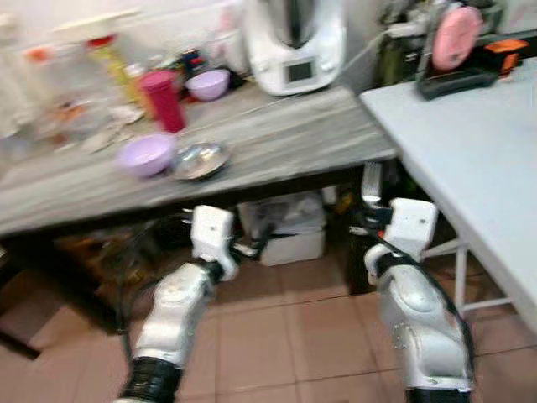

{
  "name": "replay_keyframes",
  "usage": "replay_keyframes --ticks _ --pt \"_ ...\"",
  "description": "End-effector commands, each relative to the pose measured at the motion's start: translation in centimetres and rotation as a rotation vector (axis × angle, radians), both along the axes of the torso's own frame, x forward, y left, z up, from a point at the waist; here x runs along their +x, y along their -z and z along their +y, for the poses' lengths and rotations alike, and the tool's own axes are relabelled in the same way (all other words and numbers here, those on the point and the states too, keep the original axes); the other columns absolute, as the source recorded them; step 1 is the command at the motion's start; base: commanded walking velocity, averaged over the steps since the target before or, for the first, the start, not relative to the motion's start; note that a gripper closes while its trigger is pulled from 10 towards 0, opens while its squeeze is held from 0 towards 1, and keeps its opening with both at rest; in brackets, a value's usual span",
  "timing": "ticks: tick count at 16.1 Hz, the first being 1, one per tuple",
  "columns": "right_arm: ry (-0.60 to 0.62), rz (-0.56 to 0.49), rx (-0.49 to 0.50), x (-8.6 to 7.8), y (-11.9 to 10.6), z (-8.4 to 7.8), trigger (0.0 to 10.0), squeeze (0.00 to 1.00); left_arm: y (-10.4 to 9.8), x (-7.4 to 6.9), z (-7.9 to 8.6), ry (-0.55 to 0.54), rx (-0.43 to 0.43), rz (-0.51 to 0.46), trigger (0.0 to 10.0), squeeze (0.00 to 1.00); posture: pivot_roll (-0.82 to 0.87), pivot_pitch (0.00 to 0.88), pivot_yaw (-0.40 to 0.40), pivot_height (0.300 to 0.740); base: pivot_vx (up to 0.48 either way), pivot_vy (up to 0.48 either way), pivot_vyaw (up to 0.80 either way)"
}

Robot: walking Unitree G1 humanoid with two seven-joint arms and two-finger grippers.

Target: Setting the table

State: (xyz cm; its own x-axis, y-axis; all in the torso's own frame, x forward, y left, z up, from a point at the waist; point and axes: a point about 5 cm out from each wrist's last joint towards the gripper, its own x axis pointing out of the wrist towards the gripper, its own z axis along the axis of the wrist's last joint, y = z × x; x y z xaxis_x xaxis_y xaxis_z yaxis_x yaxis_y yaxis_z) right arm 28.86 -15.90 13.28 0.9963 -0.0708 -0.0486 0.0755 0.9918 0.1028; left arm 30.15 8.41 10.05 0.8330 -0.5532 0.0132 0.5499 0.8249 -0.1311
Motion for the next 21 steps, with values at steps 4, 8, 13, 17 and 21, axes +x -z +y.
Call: replay_keyframes --ticks 4,8,13,17,21 --pt "-0.033 -0.013 0.026 0.3 -0.5 1.2 10.0 0.00 -0.2 0.3 1.4 -0.023 0.028 -0.008 10.0 0.00 -0.31 0.000 0.144 0.740 0.441 0.000 -0.44" --pt "-0.033 -0.015 0.021 0.3 -0.5 1.2 10.0 0.00 -0.1 0.3 1.3 -0.033 0.031 -0.001 10.0 0.00 -0.31 0.000 0.142 0.740 0.423 0.000 0.00" --pt "-0.059 -0.004 0.020 0.4 -0.4 1.4 10.0 0.00 0.1 0.6 2.1 -0.199 0.081 0.000 10.0 0.00 -0.26 0.000 0.110 0.740 0.000 0.000 0.00" --pt "-0.139 0.008 0.007 0.9 -0.5 2.2 10.0 0.00 -0.6 -0.1 3.8 -0.314 0.082 -0.018 10.0 0.00 -0.17 0.030 0.070 0.740 0.000 0.000 0.00" --pt "-0.254 0.027 0.004 2.2 -0.4 4.2 10.0 0.00 -0.5 -1.5 8.8 -0.557 0.174 -0.076 10.0 0.00 -0.03 0.013 -0.034 0.740 0.000 0.000 0.00"
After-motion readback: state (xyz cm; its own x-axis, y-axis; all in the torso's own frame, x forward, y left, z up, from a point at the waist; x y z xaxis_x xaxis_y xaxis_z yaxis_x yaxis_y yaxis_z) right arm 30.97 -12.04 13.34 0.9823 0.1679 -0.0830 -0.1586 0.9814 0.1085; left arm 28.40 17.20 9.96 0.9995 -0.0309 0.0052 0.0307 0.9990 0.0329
